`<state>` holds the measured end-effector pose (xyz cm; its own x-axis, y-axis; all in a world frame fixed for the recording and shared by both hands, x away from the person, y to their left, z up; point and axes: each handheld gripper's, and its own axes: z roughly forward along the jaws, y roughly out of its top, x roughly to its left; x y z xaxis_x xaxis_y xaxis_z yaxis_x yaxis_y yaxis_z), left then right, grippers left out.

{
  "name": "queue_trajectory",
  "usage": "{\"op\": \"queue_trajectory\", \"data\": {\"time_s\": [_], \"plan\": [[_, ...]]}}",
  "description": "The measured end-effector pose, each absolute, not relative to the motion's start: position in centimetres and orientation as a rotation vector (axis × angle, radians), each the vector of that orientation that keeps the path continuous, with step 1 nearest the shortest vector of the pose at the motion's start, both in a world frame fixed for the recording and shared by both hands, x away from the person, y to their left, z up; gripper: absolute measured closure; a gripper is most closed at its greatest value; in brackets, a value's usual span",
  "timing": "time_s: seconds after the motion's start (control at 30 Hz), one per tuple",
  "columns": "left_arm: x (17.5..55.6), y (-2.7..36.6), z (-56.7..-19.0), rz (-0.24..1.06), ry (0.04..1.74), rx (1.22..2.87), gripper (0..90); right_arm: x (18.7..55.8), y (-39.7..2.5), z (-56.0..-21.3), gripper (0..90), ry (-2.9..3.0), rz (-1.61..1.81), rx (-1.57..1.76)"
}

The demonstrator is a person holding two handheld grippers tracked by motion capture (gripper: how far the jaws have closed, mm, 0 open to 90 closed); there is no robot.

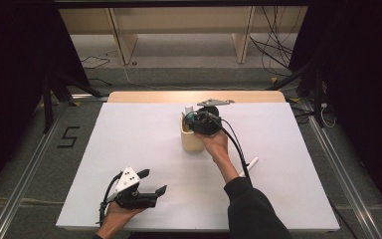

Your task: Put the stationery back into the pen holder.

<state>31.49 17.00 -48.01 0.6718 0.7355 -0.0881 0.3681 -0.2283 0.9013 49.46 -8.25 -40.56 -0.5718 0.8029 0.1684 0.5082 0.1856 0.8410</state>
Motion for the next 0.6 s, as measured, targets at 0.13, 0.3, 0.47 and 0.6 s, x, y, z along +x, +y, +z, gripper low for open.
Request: {"op": "queue_trajectory", "data": {"time_s": [0.13,0.3,0.47,0.6], "plan": [[31.5,17.0,-48.0,0.439,0.874,1.84,16.0,49.5,-8.2,-40.7,65.1,2.165,1.332,1.25],[31.5,17.0,-48.0,0.438,0.875,1.841,16.0,49.6,-8.2,-40.8,57.3,2.179,1.345,1.263],[31.5,17.0,-48.0,0.436,0.876,1.841,16.0,49.2,-8.6,-40.0,39.4,2.191,1.381,1.225],[31.5,17.0,-48.0,0.436,0.876,1.842,16.0,48.8,-9.3,-39.1,35.5,2.182,1.405,1.213]]}}
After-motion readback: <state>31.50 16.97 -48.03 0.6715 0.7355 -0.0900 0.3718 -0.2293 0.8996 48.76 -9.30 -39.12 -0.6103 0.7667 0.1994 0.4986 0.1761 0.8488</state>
